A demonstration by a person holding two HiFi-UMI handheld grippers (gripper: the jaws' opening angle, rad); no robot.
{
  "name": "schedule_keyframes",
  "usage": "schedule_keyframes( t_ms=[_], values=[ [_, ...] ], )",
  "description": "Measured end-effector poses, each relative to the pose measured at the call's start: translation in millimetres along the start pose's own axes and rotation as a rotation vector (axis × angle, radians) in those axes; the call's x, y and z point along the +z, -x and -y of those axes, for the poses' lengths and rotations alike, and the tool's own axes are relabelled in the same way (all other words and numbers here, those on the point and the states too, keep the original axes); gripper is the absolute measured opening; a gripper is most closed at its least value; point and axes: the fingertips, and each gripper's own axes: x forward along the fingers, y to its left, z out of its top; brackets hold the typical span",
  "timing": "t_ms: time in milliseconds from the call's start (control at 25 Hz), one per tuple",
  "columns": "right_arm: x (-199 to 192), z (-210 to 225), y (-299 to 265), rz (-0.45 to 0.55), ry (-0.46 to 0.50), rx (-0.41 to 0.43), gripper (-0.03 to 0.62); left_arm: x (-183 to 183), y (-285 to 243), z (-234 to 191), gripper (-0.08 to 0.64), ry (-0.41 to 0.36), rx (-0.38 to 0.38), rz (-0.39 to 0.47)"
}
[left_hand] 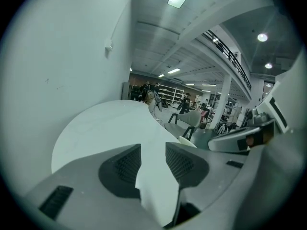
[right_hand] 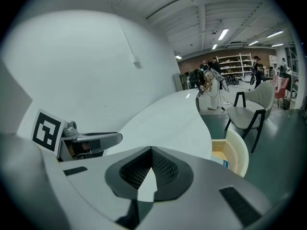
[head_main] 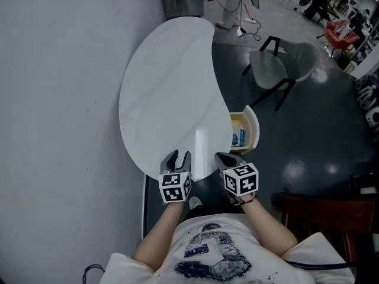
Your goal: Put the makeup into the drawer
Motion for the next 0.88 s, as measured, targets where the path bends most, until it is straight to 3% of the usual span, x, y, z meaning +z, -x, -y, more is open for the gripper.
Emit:
schedule_keyframes(
  t_ms=[480, 720, 880],
  values=[
    [36.0, -44.8, 6.1, 0.088, 0.055, -0.009, 0.020, 28.8, 44.8, -19.8, 0.121, -0.040, -0.018, 0.075],
    [41.1, -55.9, 11.3, 0.103, 0.040, -0.019, 0.020, 43.0, 62.4, -18.5, 0.077, -0.113, -0.041, 0.104],
    [43.4, -59.5, 11.4, 0.105, 0.057, -0.025, 0.020, 47.7, 70.1, -21.1, 0.061, -0.109, -0.050, 0.113]
  ],
)
